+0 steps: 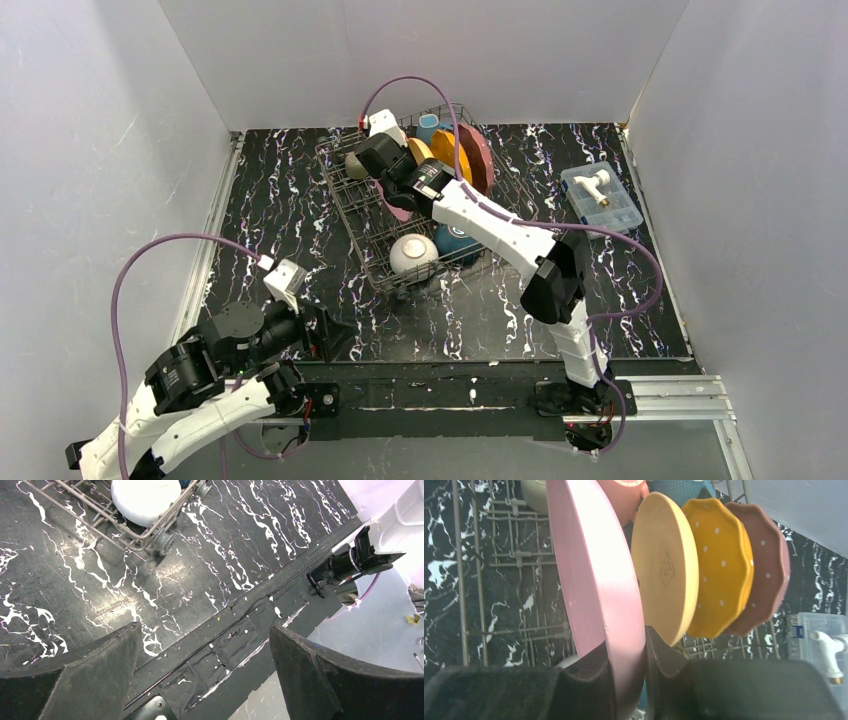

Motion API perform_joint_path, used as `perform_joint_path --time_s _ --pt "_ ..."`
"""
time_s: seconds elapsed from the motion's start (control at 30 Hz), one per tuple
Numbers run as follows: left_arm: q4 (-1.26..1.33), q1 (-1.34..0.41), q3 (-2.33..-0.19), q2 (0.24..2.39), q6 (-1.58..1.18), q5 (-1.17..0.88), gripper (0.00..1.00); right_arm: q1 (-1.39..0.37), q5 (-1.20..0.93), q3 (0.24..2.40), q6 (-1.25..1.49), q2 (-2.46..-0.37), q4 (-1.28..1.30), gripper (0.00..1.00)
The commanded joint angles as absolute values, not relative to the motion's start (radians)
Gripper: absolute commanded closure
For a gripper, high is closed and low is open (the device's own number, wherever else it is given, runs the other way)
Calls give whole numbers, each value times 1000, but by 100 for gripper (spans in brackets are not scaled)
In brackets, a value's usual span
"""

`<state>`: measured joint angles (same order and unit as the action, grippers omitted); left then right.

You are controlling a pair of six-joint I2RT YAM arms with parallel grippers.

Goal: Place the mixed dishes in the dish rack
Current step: Insert the plate into the dish rack.

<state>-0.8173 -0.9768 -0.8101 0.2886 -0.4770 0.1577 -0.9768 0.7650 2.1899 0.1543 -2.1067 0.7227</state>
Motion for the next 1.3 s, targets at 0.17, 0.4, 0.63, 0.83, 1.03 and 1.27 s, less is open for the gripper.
perform_joint_path --time_s 0.17,0.4,0.63,0.83,1.03,1.27 --pt "-831 -971 -808 259 -486 209 2 -932 748 2263 229 -2182 646 99" --pt "-833 -968 -809 249 -491 222 2 -921 749 2264 264 -2210 640 99" --pt "-835 -963 -810 243 -494 228 2 -919 745 2263 282 -2231 631 99" --pt "-836 -955 -810 244 -492 224 2 -919 742 2261 293 -2245 631 99" --pt "-834 -944 -810 245 -491 219 2 -918 734 2253 309 -2249 631 99" --pt "-831 -933 -810 248 -486 206 2 -926 730 2250 317 -2260 632 94"
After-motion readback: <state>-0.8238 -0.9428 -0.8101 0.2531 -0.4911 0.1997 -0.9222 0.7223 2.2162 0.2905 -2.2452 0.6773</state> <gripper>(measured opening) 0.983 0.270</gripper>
